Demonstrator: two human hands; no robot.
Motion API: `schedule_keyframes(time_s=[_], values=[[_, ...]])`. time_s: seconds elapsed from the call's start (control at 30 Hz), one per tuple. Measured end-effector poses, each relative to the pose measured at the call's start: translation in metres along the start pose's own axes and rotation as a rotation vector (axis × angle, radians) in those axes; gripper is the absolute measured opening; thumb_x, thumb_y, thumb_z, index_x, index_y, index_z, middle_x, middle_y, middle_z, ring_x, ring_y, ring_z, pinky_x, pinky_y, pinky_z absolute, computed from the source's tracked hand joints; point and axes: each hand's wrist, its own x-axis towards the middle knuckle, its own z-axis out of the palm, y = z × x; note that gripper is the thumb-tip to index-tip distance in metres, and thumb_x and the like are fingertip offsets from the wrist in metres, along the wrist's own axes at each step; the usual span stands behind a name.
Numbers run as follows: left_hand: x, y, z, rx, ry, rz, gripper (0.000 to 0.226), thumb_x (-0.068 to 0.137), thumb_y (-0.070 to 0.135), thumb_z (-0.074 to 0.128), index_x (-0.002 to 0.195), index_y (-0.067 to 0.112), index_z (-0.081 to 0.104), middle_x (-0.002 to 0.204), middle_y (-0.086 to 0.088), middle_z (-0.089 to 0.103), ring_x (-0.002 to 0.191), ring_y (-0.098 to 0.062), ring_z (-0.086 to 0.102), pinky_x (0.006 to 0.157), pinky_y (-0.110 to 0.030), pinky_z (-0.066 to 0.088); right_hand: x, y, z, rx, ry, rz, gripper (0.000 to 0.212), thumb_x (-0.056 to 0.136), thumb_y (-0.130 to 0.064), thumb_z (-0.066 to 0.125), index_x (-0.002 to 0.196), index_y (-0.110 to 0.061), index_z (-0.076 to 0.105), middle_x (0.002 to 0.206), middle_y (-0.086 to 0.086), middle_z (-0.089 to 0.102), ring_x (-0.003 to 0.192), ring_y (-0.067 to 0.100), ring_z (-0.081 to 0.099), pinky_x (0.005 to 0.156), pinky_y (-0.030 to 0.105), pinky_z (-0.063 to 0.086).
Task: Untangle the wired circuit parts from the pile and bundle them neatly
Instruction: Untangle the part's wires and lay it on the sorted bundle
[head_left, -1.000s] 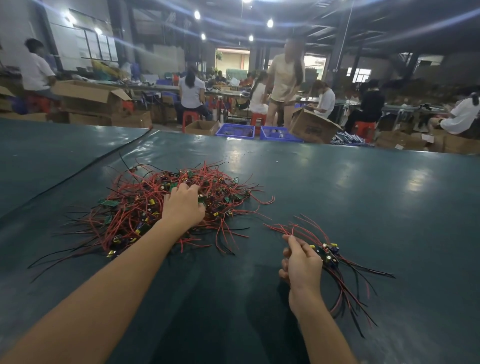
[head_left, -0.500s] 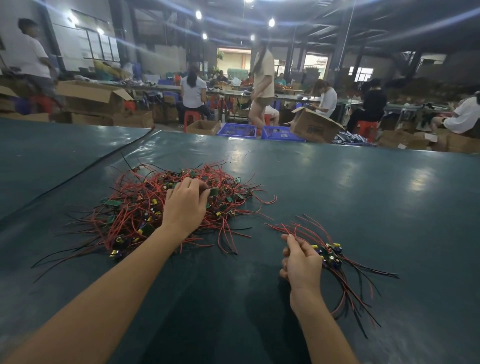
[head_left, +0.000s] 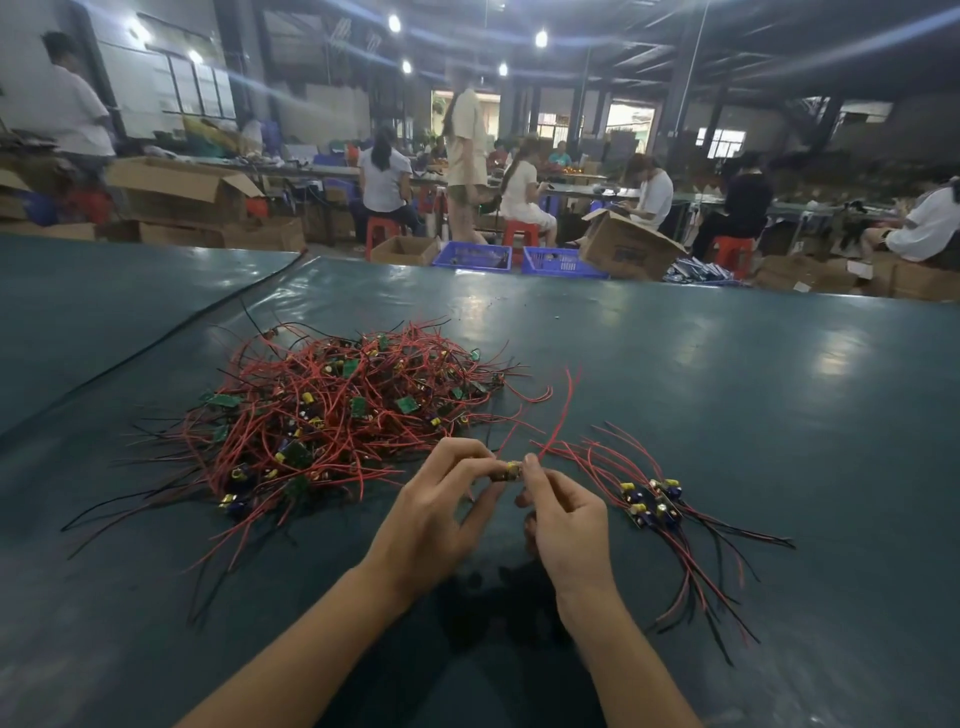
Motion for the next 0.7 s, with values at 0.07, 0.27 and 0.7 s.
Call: schedule_keyframes(time_s=[0.07,0.27,0.7], values=[[-0.002,0.001,-0.002,-0.030,0.013,-0.027,0.016,0.089,0.014,0.067,0.101,0.003,0.069,0.104,-0.003,0.057,0.091,0.002,0.053,0.081,-0.014,0.047,0.000,0.001,0.000,-0.006,-0.002,-0.008,0.030,0.094,-0.033,0.062,0.068,-0.024,0.074,0.056,-0.008,0.055,0.047,0.004,0.043,0.046,0.016,0.036],[-0.006,0.009,-0.006,-0.237,0.150,-0.358,0.024,0.082,0.037,0.069,0.077,0.016,0.061,0.074,0.007,0.059,0.068,-0.012,0.060,0.062,-0.026,0.051,-0.007,0.005,0.003,-0.137,-0.032,-0.106,0.030,0.096,-0.021,0.062,0.069,-0.027,0.074,0.061,-0.009,0.064,0.052,0.001,0.050,0.052,0.018,0.041],[-0.006,0.001,-0.003,-0.437,-0.020,-0.797,0.023,0.096,0.022,0.057,0.079,0.013,0.070,0.069,-0.004,0.072,0.059,-0.020,0.068,0.054,-0.024,0.052,-0.009,0.006,0.005,-0.209,-0.045,-0.221,0.016,0.096,-0.024,0.060,0.087,-0.026,0.072,0.076,-0.007,0.071,0.061,0.006,0.059,0.058,0.019,0.046]])
